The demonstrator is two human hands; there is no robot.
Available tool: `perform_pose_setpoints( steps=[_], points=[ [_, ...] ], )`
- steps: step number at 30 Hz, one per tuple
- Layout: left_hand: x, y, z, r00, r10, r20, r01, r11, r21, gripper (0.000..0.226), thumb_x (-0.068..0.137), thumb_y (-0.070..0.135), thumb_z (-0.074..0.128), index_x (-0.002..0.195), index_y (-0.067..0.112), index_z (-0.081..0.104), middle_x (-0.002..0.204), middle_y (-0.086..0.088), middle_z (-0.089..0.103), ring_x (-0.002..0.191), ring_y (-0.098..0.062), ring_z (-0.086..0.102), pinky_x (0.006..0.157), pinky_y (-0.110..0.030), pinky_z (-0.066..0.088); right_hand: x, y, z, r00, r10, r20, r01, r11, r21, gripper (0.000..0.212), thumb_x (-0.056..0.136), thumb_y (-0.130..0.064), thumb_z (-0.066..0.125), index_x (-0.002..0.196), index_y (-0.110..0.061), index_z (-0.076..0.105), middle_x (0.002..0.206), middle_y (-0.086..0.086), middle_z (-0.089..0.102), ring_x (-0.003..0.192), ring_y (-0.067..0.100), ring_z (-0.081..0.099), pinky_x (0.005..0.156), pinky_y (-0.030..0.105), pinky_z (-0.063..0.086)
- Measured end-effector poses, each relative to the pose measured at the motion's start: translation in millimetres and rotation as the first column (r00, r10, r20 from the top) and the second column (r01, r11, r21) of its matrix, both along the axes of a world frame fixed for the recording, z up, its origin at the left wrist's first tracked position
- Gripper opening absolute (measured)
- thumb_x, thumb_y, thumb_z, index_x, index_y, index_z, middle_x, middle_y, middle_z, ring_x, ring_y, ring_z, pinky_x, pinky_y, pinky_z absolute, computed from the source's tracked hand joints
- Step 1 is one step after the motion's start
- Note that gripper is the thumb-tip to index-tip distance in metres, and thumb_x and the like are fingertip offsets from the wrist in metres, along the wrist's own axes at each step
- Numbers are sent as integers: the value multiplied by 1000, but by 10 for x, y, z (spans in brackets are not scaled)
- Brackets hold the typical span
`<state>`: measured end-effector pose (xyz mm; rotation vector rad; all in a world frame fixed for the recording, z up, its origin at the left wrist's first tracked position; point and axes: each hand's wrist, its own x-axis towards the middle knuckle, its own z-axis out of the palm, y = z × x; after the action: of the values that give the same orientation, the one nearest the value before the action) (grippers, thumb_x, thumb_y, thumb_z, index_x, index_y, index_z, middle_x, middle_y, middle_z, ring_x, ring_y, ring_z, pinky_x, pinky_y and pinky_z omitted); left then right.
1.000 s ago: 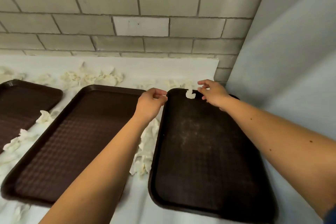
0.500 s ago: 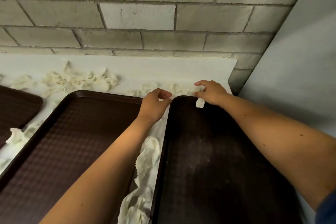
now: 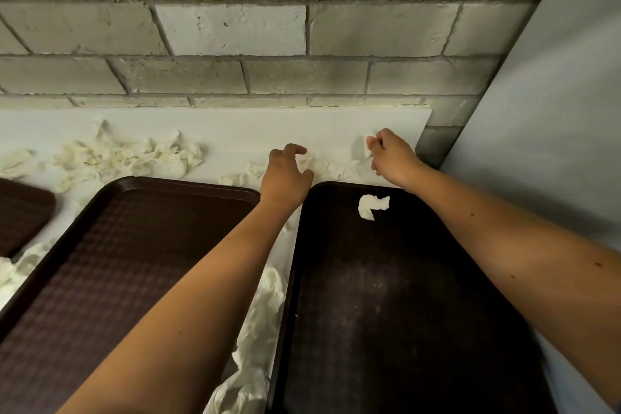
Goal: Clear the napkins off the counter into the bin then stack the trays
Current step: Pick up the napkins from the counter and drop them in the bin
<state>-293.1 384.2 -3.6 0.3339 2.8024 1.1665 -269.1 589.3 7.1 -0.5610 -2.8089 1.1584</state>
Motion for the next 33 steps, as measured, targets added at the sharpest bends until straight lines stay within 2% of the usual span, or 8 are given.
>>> perform_pose_setpoints(
  steps=[3, 7, 13, 19, 22, 26, 28, 33],
  points=[
    [-74, 70, 1, 1000, -26, -2, 25, 993, -119, 47, 92, 23, 57, 137, 27, 45, 136, -9, 38, 84, -22, 57, 72, -30, 41, -57, -14, 20, 996, -35, -85, 27, 996, -87, 26, 102, -23, 35, 94, -2, 49, 101, 16, 57, 67, 19, 59, 52, 22, 45],
    [-151, 234, -28, 998, -62, 0, 60, 966, -250, 50, 92, 55, 50, 135, 32, 46, 136, -8, 38, 108, -32, 58, 86, -41, 49, -66, 3, 22, 996, -41, -77, 30, 990, -137, 18, 97, -17, 42, 81, -14, 37, 83, 8, 56, 63, 15, 59, 52, 21, 41],
    [-132, 529, -93, 997, -74, 23, 77, 905, -417, 57, 83, 64, 55, 131, 34, 47, 134, -6, 36, 120, -31, 45, 81, -37, 41, 92, 62, 69, 979, 186, -82, -189, 981, -40, 10, 95, -19, 40, 102, -22, 47, 69, 3, 49, 55, 16, 43, 58, 30, 38],
    [-172, 595, -180, 999, -39, 1, 38, 954, -298, 29, 84, 37, 62, 111, 28, 60, 121, -4, 45, 112, -26, 50, 74, -33, 39, 426, 179, -117, 791, 586, 174, -583, 637, 504, 37, 84, -67, 51, 87, -31, 52, 75, -9, 61, 68, 11, 54, 64, 31, 44],
    [-183, 588, -206, 999, -42, -3, 40, 970, -241, 25, 82, 24, 61, 107, 24, 60, 115, -4, 49, 103, -25, 55, 70, -32, 40, 499, 211, -283, 711, 693, 119, -577, 478, 662, 35, 94, -56, 40, 96, -24, 53, 91, -5, 62, 80, 17, 56, 67, 33, 47],
    [-195, 554, -209, 999, -37, -25, 32, 986, -163, 20, 84, 16, 60, 104, 16, 60, 108, -5, 56, 94, -23, 58, 68, -31, 41, 496, 174, -412, 692, 720, 57, -501, 421, 757, 32, 96, -39, 41, 93, -11, 57, 85, 7, 64, 73, 25, 60, 57, 35, 48],
    [-206, 526, -192, 998, -44, -52, 38, 993, -109, 19, 86, 16, 61, 104, 12, 58, 106, -7, 58, 89, -21, 56, 68, -30, 40, 495, 146, -378, 740, 672, 33, -477, 489, 730, 27, 97, -35, 44, 93, -10, 56, 86, 8, 63, 74, 26, 59, 60, 34, 44],
    [-104, 457, -56, 981, -54, -185, 81, 987, 142, 28, 91, 11, 58, 117, 4, 51, 113, -13, 55, 102, -25, 54, 77, -23, 37, 479, 41, -182, 934, 280, -220, -193, 918, 347, 27, 102, -34, 39, 90, -10, 45, 78, 1, 55, 68, 20, 53, 58, 33, 37]
  ],
)
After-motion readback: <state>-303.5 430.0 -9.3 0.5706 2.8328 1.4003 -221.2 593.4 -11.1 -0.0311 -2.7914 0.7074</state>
